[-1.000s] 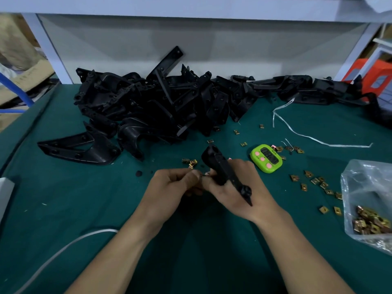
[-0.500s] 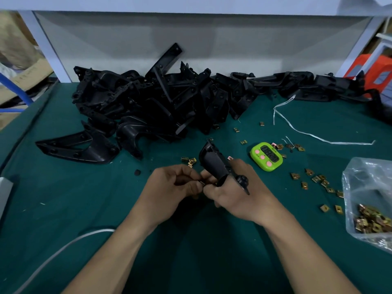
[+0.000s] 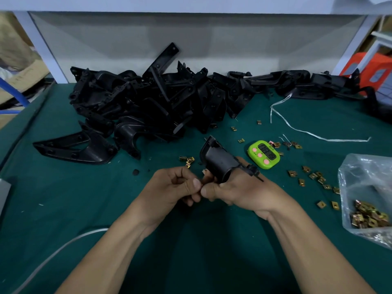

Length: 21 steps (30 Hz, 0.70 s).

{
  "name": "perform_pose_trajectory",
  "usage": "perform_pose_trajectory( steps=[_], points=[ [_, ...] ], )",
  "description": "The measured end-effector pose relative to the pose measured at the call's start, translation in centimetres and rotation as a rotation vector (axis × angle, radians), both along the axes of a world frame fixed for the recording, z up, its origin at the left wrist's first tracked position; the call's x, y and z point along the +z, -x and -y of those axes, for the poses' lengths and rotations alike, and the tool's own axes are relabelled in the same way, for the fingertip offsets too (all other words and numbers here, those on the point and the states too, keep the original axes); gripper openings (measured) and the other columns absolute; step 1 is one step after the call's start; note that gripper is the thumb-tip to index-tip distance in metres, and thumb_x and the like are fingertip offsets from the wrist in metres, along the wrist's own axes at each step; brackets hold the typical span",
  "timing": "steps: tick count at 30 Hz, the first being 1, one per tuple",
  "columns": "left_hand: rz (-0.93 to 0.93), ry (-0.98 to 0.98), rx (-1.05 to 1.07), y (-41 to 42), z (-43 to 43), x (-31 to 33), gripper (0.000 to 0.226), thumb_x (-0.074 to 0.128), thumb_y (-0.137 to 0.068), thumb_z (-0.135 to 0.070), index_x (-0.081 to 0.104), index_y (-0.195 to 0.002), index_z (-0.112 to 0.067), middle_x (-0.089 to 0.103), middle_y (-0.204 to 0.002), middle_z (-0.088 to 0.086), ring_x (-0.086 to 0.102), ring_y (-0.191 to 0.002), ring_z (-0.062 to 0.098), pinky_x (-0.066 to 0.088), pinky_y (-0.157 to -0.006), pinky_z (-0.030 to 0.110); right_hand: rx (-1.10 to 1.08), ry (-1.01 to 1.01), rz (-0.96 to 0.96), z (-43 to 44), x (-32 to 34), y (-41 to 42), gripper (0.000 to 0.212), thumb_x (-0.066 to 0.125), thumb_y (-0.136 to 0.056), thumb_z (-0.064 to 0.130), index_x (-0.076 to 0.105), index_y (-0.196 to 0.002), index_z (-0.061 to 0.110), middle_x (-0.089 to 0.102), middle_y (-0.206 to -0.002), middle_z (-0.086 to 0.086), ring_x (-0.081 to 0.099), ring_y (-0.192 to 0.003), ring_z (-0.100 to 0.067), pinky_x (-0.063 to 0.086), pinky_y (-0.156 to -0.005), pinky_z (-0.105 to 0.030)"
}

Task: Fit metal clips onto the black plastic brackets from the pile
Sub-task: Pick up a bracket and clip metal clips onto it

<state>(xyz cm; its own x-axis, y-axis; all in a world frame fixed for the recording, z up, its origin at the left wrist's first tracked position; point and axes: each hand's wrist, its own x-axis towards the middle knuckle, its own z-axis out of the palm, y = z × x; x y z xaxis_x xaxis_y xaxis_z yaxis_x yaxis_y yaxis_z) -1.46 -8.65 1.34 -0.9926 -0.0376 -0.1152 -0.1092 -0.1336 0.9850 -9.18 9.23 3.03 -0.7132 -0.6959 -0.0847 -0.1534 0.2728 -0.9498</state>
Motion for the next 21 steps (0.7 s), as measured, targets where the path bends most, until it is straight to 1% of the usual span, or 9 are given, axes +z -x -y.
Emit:
perform_pose_trajectory(
  steps=[2,3,7,8,11,14,16,19,21],
  points=[
    [0.002,-0.034,0.000,0.01,0.02,0.17,0.023,0.075,-0.074,-0.027,0.065,-0.072,-0.006,0.064,-0.063,0.009,0.060,-0.061,0.013,0.049,-0.056,0.020,-0.001,0.036,0.038,0.07,-0.15,0.13,0.028,0.082,-0.071,0.028,0.067,-0.085,0.009,0.064,-0.067,-0.001,0.054,-0.060,-0.013,0.042,-0.051,-0.026],
    [0.008,-0.038,-0.003,0.01,0.07,0.25,0.024,0.076,-0.073,-0.027,0.064,-0.071,-0.006,0.064,-0.062,0.009,0.061,-0.060,0.013,0.048,-0.055,0.020,0.003,0.047,0.039,0.13,-0.17,0.18,0.027,0.082,-0.069,0.028,0.068,-0.085,0.012,0.066,-0.072,-0.006,0.056,-0.062,-0.018,0.044,-0.052,-0.030],
    [0.014,-0.034,-0.025,0.01,0.07,0.26,0.021,0.078,-0.072,-0.027,0.068,-0.067,-0.010,0.066,-0.062,0.010,0.063,-0.060,0.014,0.049,-0.054,0.020,0.037,0.084,0.045,0.31,0.08,0.02,0.021,0.080,-0.067,0.021,0.069,-0.084,0.026,0.072,-0.080,0.005,0.063,-0.065,-0.017,0.048,-0.050,-0.030],
    [0.005,-0.026,-0.008,0.03,0.05,0.22,0.019,0.079,-0.071,-0.027,0.070,-0.065,-0.012,0.067,-0.063,0.010,0.063,-0.060,0.014,0.049,-0.054,0.020,0.022,0.080,0.049,0.38,0.03,0.02,0.022,0.080,-0.066,0.020,0.070,-0.085,0.026,0.072,-0.081,0.003,0.062,-0.066,-0.020,0.048,-0.049,-0.031],
    [-0.042,0.039,0.077,0.16,-0.07,-0.01,0.017,0.080,-0.072,-0.026,0.072,-0.065,-0.012,0.069,-0.064,0.013,0.064,-0.060,0.015,0.050,-0.054,0.021,-0.046,0.040,0.034,0.77,-0.04,-0.01,0.023,0.078,-0.068,0.016,0.069,-0.087,0.008,0.073,-0.081,-0.007,0.057,-0.059,-0.028,0.046,-0.048,-0.033],
    [-0.094,0.096,0.158,0.27,-0.19,-0.26,0.020,0.079,-0.073,-0.026,0.072,-0.068,-0.007,0.070,-0.064,0.016,0.064,-0.059,0.016,0.050,-0.053,0.022,-0.044,0.017,-0.020,0.98,-0.04,-0.14,0.012,0.076,-0.075,0.013,0.070,-0.082,0.005,0.075,-0.076,-0.003,0.055,-0.053,-0.026,0.045,-0.046,-0.030],
    [-0.088,0.102,0.152,0.27,-0.18,-0.27,0.020,0.078,-0.075,-0.025,0.072,-0.068,-0.007,0.070,-0.064,0.014,0.063,-0.058,0.016,0.050,-0.053,0.022,-0.044,0.026,-0.015,0.88,0.01,-0.25,0.011,0.076,-0.076,0.017,0.071,-0.079,0.008,0.074,-0.074,-0.005,0.055,-0.054,-0.024,0.044,-0.047,-0.030],
    [-0.022,0.036,0.088,0.24,-0.11,-0.02,0.023,0.077,-0.076,-0.029,0.071,-0.066,-0.009,0.067,-0.063,0.012,0.062,-0.059,0.015,0.050,-0.055,0.021,-0.052,0.025,0.024,0.66,0.07,-0.27,0.017,0.078,-0.074,0.026,0.070,-0.077,0.011,0.068,-0.072,-0.014,0.057,-0.061,-0.020,0.041,-0.047,-0.029],
    [0.017,-0.042,0.037,0.18,-0.26,0.15,0.025,0.076,-0.075,-0.032,0.069,-0.065,-0.010,0.064,-0.062,0.009,0.060,-0.060,0.012,0.048,-0.056,0.020,-0.023,0.027,0.067,0.41,0.28,-0.19,0.018,0.078,-0.073,0.027,0.068,-0.077,0.013,0.065,-0.069,-0.008,0.057,-0.062,-0.013,0.041,-0.049,-0.022]
  ],
)
